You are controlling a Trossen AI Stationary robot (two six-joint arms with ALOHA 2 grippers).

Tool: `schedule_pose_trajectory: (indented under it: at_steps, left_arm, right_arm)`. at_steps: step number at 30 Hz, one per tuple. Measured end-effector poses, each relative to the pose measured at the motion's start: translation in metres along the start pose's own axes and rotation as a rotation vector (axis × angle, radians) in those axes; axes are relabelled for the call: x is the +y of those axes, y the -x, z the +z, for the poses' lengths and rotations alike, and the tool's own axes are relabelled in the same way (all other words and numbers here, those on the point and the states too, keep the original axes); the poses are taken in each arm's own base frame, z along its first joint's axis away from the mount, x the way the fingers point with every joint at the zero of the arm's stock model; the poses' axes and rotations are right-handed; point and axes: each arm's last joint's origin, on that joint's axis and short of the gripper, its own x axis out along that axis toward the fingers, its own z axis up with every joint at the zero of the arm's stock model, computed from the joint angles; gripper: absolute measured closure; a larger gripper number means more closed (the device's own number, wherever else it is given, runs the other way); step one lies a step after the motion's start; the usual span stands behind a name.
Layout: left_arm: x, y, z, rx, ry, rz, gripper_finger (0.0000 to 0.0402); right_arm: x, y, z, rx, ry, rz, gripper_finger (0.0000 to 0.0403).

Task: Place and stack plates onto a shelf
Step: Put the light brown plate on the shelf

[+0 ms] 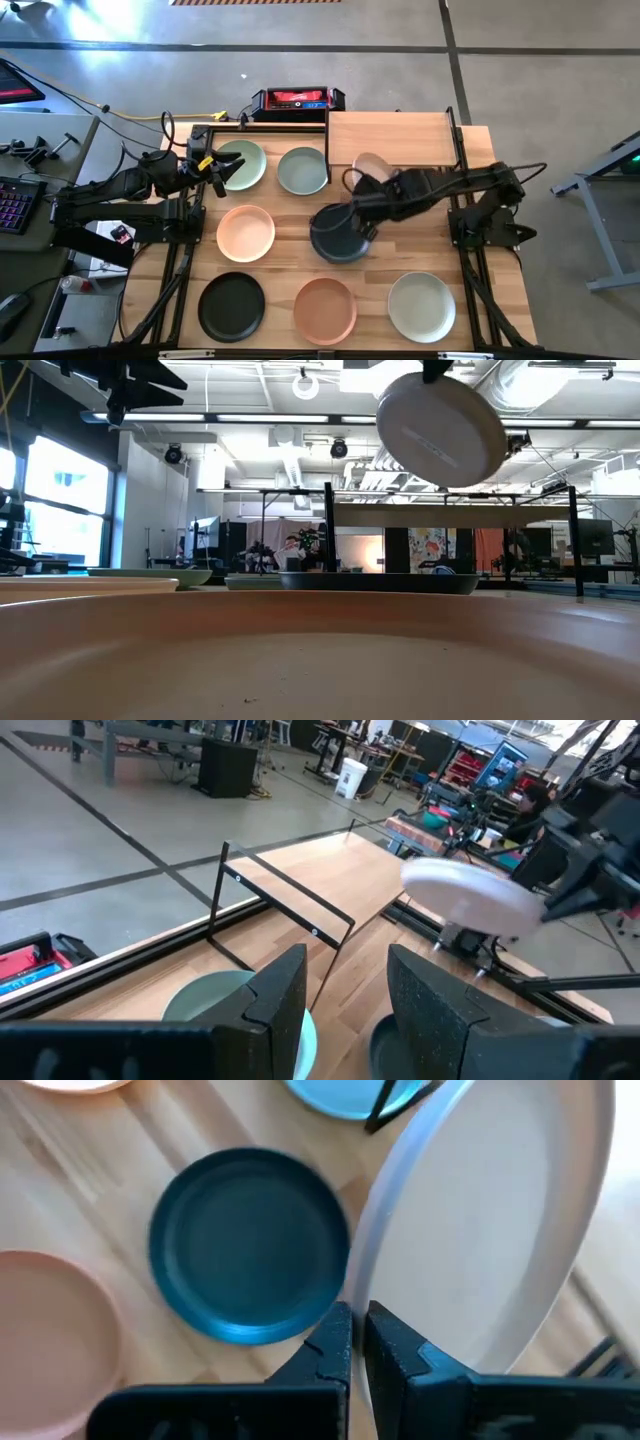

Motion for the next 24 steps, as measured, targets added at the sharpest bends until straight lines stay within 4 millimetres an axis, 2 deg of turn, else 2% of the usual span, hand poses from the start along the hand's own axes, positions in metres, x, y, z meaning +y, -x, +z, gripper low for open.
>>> schedule_pose_trajectory:
  at_steps: [8,15,19,24]
  left_arm:
    - [0.0,0.0,0.0,-0.001,0.001,0.003,0.0271]
    - [0.0,0.0,0.0,-0.004,0.002,0.003,0.0271]
    - [0.0,0.0,0.0,-0.004,0.002,0.004,0.0271]
    - [0.0,0.0,0.0,-0.006,0.004,0.007,0.0271]
  right_arm:
    - [-0.037,-0.002,0.021,-0.044,0.112,-0.08,0.0403]
    - [-0.067,-0.012,0.039,-0.026,0.223,-0.159,0.0403]
    - [-0.08,-0.016,0.046,-0.022,0.27,-0.213,0.0403]
    - [-0.096,-0.011,0.047,-0.029,0.285,-0.23,0.0403]
